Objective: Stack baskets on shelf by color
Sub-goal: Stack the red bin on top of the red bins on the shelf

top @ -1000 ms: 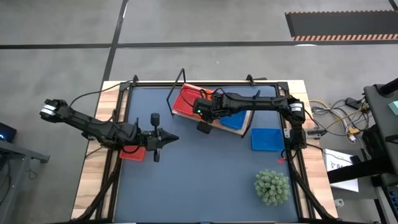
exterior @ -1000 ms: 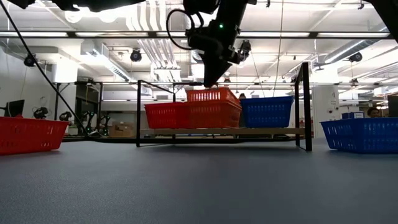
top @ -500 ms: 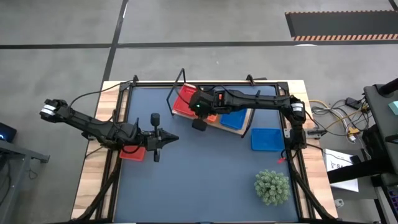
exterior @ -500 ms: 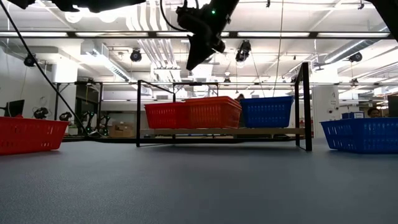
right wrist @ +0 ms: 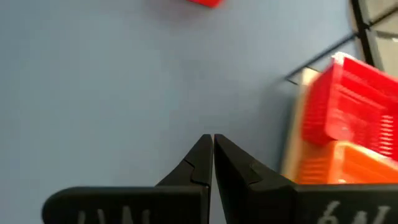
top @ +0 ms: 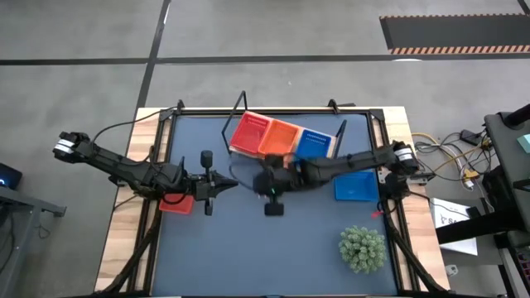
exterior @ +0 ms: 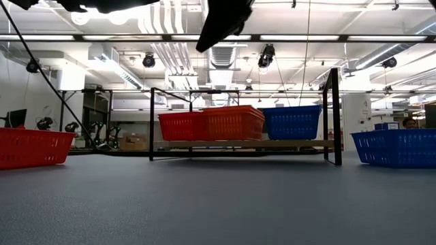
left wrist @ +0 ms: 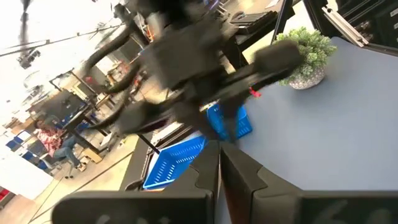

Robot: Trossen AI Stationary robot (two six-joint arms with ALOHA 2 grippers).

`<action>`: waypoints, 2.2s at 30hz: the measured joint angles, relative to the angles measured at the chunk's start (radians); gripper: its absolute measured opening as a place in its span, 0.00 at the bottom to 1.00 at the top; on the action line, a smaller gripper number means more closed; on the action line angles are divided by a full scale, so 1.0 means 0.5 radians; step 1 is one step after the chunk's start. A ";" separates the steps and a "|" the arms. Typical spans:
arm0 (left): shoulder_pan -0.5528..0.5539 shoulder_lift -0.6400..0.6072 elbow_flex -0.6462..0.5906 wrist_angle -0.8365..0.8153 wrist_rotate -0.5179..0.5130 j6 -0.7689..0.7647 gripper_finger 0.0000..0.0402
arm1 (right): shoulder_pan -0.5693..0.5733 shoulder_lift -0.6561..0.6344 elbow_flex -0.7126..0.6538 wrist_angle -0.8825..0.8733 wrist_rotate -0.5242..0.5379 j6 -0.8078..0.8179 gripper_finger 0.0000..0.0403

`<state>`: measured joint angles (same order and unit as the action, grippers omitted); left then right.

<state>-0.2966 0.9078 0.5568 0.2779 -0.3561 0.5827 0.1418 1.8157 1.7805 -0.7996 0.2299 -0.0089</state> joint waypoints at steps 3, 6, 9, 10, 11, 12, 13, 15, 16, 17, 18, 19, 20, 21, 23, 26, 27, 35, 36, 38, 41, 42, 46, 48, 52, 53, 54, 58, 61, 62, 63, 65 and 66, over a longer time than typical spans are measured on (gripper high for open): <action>0.000 0.001 0.000 -0.004 -0.001 0.000 0.00 | 0.141 -0.067 -0.171 0.159 0.064 0.032 0.02; 0.000 0.002 0.000 -0.002 -0.001 -0.001 0.00 | 0.270 -0.162 -0.400 0.363 0.129 0.027 0.02; 0.000 0.006 0.000 0.004 -0.001 -0.002 0.00 | 0.373 -0.292 -0.667 0.640 0.176 -0.018 0.02; 0.000 0.011 0.001 0.004 -0.001 -0.007 0.00 | 0.404 -0.335 -0.757 0.731 0.177 -0.054 0.02; 0.000 0.014 0.001 0.001 -0.001 -0.039 0.00 | 0.434 -0.373 -0.849 0.830 0.178 -0.101 0.02; 0.000 0.022 0.001 0.001 0.000 -0.083 0.00 | 0.461 -0.413 -0.940 0.934 0.178 -0.153 0.02; 0.000 0.032 0.001 0.004 -0.001 -0.145 0.00 | 0.485 -0.453 -1.035 1.044 0.176 -0.204 0.02; -0.001 0.048 0.000 -0.030 -0.001 -0.380 0.00 | 0.524 -0.529 -1.210 1.299 0.171 -0.321 0.02; -0.001 0.062 0.000 -0.069 -0.001 -0.509 0.00 | 0.540 -0.574 -1.296 1.429 0.167 -0.380 0.02; -0.001 0.079 0.000 -0.123 -0.001 -0.636 0.00 | 0.551 -0.617 -1.387 1.560 0.165 -0.436 0.02; -0.001 0.093 0.001 -0.204 -0.001 -0.759 0.00 | 0.557 -0.657 -1.472 1.698 0.163 -0.495 0.02; -0.006 0.106 0.002 -0.295 0.000 -0.882 0.00 | 0.559 -0.699 -1.556 1.820 0.156 -0.550 0.02; -0.013 0.121 0.009 -0.374 0.000 -1.001 0.00 | 0.559 -0.741 -1.640 1.928 0.149 -0.598 0.02; -0.021 0.134 0.028 -0.460 -0.001 -1.121 0.00 | 0.559 -0.782 -1.718 2.017 0.126 -0.640 0.02; -0.048 0.153 0.085 -0.701 0.007 -1.352 0.00 | 0.536 -0.874 -1.855 2.177 0.066 -0.699 0.02; -0.108 0.207 0.216 -1.180 0.026 -1.677 0.00 | 0.462 -1.023 -2.026 2.378 -0.058 -0.749 0.02; -0.132 0.228 0.271 -1.345 0.035 -1.774 0.00 | 0.431 -1.067 -2.071 2.427 -0.113 -0.753 0.02; -0.332 0.538 0.779 -2.703 0.571 -2.610 0.00 | 0.326 -1.287 -2.262 2.551 -0.250 -0.755 0.02; -0.358 0.590 0.836 -2.845 0.635 -2.627 0.00 | 0.326 -1.300 -2.273 2.544 -0.250 -0.760 0.02; -0.417 0.679 0.905 -2.991 0.681 -2.556 0.00 | 0.326 -1.314 -2.283 2.542 -0.250 -0.763 0.02; -0.488 0.751 0.915 -3.044 0.684 -2.352 0.00 | 0.327 -1.328 -2.287 2.540 -0.251 -0.760 0.02; -0.496 0.768 0.898 -3.038 0.688 -2.305 0.00 | 0.328 -1.328 -2.287 2.538 -0.251 -0.752 0.02; -0.494 0.805 0.816 -3.049 0.742 -2.193 0.00 | 0.336 -1.324 -2.287 2.515 -0.251 -0.738 0.02; -0.495 0.805 0.768 -3.053 0.780 -2.185 0.02 | 0.336 -1.325 -2.287 2.489 -0.252 -0.731 0.02; -0.497 0.791 0.684 -3.054 0.810 -2.183 0.12 | 0.336 -1.325 -2.287 2.482 -0.252 -0.715 0.02; -0.496 0.788 0.665 -3.054 0.815 -2.184 0.15 | 0.336 -1.325 -2.287 2.476 -0.252 -0.715 0.02; -0.497 0.788 0.645 -3.054 0.815 -2.184 0.19 | 0.336 -1.325 -2.287 2.468 -0.253 -0.715 0.02; -0.497 0.789 0.566 -3.053 0.817 -2.103 0.32 | 0.336 -1.325 -2.287 2.445 -0.253 -0.713 0.02; -0.497 0.789 0.516 -3.028 0.817 -2.036 0.37 | 0.336 -1.325 -2.287 2.439 -0.252 -0.700 0.02; -0.497 0.789 0.500 -3.014 0.817 -2.024 0.38 | 0.336 -1.325 -2.287 2.432 -0.252 -0.700 0.02; -0.497 0.789 0.482 -3.007 0.818 -2.020 0.38 | 0.336 -1.325 -2.287 2.429 -0.252 -0.701 0.02; -0.497 0.789 0.442 -2.999 0.818 -2.021 0.39 | 0.336 -1.325 -2.287 2.423 -0.252 -0.701 0.02; -0.497 0.789 0.426 -2.984 0.818 -2.026 0.39 | 0.336 -1.325 -2.287 2.414 -0.252 -0.701 0.02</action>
<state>-0.5453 1.3022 0.7696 -1.2142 0.0528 -0.4301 0.3096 1.1534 0.6369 0.4074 0.1036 -0.3592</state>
